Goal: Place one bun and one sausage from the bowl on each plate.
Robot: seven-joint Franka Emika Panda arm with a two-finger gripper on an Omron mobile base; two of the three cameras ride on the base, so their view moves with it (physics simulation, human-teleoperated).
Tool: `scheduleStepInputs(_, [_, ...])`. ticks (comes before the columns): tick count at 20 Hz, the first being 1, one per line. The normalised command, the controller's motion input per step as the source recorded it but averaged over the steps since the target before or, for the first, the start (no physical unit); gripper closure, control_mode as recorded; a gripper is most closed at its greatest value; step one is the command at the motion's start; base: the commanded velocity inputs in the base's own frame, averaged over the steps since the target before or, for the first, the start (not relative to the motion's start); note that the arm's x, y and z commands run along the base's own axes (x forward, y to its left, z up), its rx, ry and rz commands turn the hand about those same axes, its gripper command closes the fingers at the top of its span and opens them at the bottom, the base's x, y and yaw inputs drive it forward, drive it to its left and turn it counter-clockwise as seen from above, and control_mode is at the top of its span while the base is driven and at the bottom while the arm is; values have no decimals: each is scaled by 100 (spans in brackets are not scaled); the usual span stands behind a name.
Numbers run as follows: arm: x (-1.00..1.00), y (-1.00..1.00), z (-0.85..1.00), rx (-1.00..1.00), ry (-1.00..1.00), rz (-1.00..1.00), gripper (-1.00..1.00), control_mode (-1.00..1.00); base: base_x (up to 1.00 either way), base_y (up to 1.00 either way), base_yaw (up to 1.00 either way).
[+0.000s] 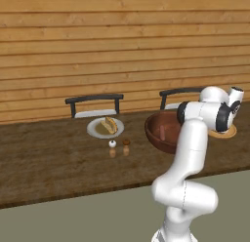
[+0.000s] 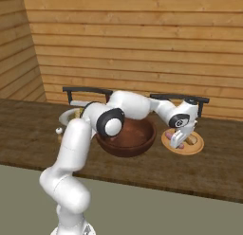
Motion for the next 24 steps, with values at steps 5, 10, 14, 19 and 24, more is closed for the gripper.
scheduleStepInputs(5, [-13, 28, 38, 0, -13, 0, -100, -100, 0, 0, 0])
scheduleStepInputs(10, [-11, 62, 68, 0, -12, -10, -100, -100, 0, 0, 0])
scheduleStepInputs(14, [-15, 93, 65, -4, -4, -30, -100, -100, 0, 0, 0])
scheduleStepInputs(19, [-9, 100, 77, -9, 1, -39, -100, -100, 0, 0, 0])
scheduleStepInputs(24, [-5, 100, 26, -4, 1, -38, -100, -100, 0, 0, 0])
